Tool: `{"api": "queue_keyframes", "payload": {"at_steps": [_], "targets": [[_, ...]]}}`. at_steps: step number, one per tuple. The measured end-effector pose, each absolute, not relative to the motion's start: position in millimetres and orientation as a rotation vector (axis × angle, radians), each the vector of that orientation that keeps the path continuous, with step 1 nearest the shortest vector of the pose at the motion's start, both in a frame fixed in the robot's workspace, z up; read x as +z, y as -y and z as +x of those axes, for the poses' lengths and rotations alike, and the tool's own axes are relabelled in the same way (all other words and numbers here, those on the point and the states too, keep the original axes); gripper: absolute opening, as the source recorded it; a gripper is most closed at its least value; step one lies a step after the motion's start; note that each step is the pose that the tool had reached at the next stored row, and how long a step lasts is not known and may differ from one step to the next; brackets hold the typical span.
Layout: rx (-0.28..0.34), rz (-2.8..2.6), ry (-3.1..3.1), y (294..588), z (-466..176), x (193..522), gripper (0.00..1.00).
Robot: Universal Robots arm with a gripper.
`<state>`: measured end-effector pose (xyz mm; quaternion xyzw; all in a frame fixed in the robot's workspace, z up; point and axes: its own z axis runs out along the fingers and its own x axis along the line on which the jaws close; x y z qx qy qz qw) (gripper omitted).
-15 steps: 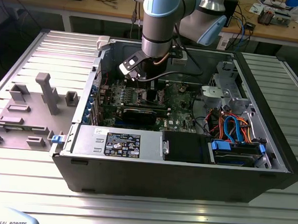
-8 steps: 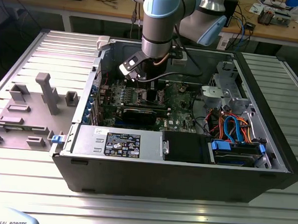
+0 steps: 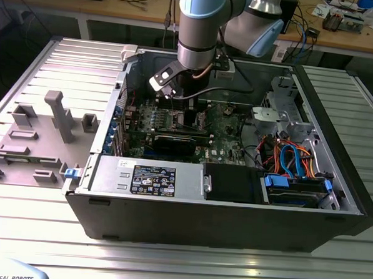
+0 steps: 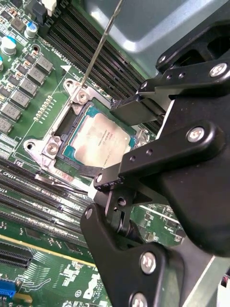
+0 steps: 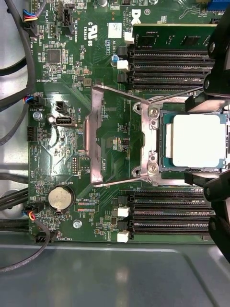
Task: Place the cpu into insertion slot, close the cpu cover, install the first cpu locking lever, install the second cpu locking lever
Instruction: 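Place the cpu into insertion slot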
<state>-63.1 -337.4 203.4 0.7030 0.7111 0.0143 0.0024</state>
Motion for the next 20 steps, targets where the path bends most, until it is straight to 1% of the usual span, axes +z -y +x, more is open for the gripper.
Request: {"api": "queue_keyframes", "payload": {"at_steps": [7,9,10,11,12,13,15,18,20], "targets": [[0.044,2.205,-2.230,337,-63,209,0.60],[0.044,2.205,-2.231,337,-63,212,0.59],[0.044,2.205,-2.231,337,-63,212,0.52],[0.044,2.205,-2.231,337,-63,213,0.52],[0.043,2.206,-2.231,337,-63,215,0.34],[0.043,2.206,-2.231,337,-63,216,0.28],[0.043,2.206,-2.231,337,-63,217,0.28],[0.042,2.206,-2.232,337,-62,218,0.11],[0.042,2.206,-2.232,337,-62,218,0.11]]}}
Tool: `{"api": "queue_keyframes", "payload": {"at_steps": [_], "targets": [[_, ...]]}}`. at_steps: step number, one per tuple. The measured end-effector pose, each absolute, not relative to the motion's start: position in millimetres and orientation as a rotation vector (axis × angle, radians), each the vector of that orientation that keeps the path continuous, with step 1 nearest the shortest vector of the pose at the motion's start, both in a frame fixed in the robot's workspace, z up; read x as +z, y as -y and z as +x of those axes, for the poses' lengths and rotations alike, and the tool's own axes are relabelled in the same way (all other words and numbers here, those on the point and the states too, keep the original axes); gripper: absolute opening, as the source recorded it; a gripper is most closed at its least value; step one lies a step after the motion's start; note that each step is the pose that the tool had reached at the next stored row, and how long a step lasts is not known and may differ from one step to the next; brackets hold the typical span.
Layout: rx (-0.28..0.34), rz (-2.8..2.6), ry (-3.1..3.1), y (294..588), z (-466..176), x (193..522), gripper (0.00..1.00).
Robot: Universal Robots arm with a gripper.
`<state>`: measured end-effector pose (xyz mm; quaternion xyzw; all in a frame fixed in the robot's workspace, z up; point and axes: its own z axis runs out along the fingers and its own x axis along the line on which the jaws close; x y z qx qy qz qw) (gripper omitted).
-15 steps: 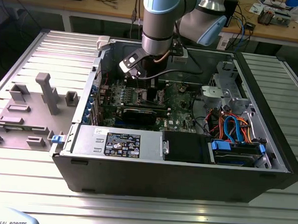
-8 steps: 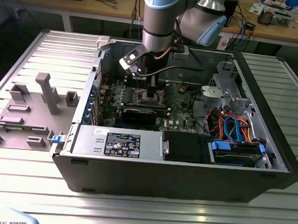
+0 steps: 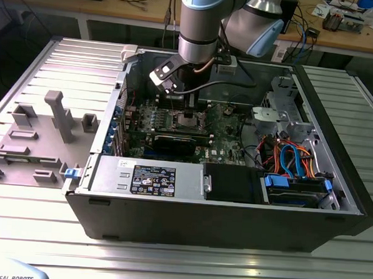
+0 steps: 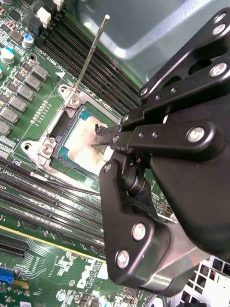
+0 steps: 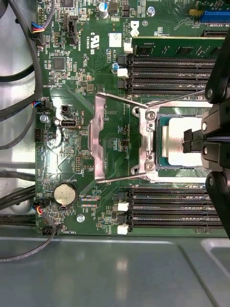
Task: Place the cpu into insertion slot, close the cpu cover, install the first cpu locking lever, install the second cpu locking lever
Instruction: 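Place the cpu into insertion slot, then close the cpu cover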
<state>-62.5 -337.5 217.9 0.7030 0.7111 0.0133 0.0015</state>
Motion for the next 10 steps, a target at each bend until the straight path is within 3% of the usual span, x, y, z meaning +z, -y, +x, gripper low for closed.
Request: {"api": "queue_keyframes", "payload": {"at_steps": [10], "targets": [[0.041,2.207,-2.232,337.5,-62.5,219.1,0.11]]}}
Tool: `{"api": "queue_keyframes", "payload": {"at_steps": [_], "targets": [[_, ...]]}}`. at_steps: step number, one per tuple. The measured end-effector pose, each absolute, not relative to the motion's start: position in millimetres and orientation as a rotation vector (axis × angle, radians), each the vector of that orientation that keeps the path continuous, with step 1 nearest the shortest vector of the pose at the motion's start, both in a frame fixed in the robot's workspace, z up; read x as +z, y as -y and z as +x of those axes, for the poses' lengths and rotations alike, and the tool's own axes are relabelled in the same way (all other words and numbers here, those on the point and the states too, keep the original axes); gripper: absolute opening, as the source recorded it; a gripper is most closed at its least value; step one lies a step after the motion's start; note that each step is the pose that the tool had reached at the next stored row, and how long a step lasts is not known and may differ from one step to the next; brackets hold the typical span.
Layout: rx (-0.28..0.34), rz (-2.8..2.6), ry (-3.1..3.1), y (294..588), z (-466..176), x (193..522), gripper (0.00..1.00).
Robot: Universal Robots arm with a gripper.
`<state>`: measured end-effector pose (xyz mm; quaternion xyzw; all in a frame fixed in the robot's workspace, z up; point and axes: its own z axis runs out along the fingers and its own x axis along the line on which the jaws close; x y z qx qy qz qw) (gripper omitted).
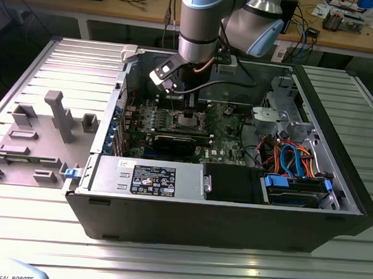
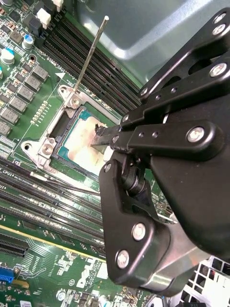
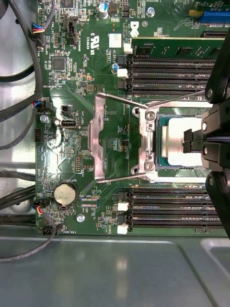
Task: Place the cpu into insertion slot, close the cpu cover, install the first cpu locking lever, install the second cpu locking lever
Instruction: 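Close the cpu cover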
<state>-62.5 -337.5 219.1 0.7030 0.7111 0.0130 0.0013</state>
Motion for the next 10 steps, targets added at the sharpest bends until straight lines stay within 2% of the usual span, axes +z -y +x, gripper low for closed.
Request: {"api": "queue_keyframes", "payload": {"at_steps": [10], "targets": [[0.038,2.208,-2.233,337.5,-62.3,225.2,0.11]]}}
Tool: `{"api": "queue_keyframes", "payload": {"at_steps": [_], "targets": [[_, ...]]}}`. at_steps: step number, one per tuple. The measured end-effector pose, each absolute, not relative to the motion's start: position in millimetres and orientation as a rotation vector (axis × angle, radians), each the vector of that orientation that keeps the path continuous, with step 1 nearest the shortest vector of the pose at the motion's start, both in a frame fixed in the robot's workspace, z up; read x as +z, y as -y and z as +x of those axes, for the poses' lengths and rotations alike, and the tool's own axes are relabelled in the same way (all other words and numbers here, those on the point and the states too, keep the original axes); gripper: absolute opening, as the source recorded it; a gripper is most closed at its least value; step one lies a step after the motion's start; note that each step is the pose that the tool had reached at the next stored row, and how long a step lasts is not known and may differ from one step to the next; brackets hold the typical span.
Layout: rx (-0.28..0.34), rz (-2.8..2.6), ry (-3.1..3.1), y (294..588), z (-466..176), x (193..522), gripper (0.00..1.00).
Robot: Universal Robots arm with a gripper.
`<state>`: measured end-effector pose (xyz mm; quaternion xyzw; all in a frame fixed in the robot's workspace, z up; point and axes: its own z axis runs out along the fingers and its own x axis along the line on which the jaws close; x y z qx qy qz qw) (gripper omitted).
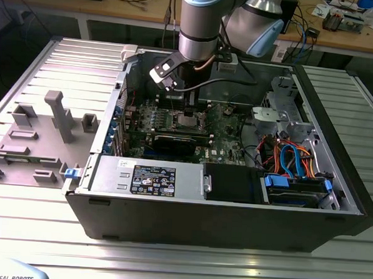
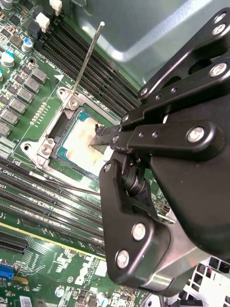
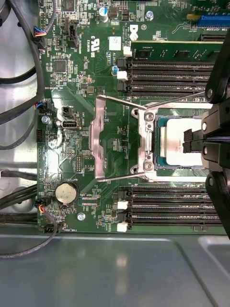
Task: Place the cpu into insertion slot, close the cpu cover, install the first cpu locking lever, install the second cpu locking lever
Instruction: 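Close the cpu cover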
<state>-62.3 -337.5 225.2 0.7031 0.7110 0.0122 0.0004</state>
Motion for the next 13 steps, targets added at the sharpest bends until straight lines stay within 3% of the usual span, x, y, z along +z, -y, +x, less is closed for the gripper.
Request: {"api": "queue_keyframes", "payload": {"at_steps": [13], "targets": [[0.032,2.211,-2.236,337,-62,263,0.11]]}}
